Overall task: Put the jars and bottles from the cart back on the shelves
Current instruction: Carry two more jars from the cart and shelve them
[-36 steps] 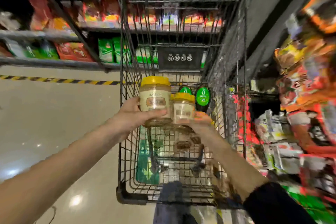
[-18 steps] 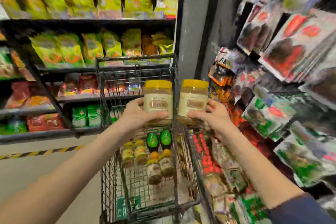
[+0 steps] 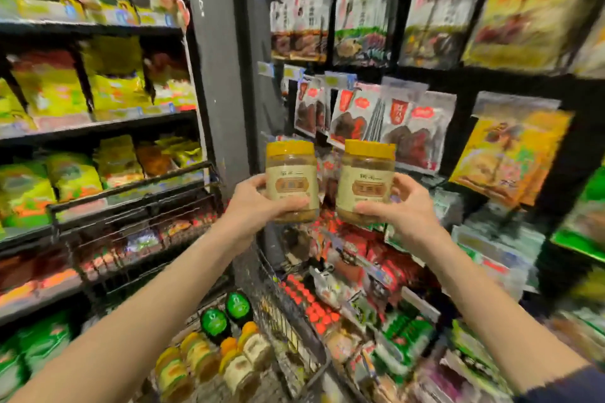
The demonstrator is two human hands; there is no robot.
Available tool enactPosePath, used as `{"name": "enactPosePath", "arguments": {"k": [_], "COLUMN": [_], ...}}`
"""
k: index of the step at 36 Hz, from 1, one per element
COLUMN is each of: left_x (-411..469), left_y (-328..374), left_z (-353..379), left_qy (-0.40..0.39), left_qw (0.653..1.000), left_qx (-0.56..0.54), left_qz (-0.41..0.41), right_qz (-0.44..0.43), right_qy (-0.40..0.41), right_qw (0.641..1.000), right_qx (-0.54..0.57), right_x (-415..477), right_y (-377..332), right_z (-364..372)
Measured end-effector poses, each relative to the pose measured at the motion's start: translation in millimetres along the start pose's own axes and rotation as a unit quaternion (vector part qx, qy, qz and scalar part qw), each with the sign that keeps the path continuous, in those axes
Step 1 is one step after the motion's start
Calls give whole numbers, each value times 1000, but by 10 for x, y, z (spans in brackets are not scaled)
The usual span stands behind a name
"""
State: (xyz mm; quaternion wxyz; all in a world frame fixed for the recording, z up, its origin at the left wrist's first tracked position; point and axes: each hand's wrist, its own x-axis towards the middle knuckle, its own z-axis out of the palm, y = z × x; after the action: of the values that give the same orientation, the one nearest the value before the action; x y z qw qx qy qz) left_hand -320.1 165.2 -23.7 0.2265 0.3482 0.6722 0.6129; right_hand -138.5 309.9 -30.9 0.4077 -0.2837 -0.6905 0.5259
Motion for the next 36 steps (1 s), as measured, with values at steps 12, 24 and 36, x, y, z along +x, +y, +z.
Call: {"name": "enactPosePath", "arguments": {"k": [12, 24, 36], "left_x": [-714, -1931, -3405], "left_y": [372, 973, 1390], "left_z": [744, 2356, 4192], "left_qy": [-231, -417, -532], "left_qw": [972, 902, 835], "left_qx": [8, -21, -65], "left_qz": [44, 108, 127], "right_qz": [13, 36, 37], "right_qy": [220, 412, 513], "right_qw": [972, 897, 830], "right_qx": [-76, -157, -217], "right_x": [-1533, -3310, -4915], "right_y": [-527, -893, -1180], "right_z": [-928, -2376, -3998]}}
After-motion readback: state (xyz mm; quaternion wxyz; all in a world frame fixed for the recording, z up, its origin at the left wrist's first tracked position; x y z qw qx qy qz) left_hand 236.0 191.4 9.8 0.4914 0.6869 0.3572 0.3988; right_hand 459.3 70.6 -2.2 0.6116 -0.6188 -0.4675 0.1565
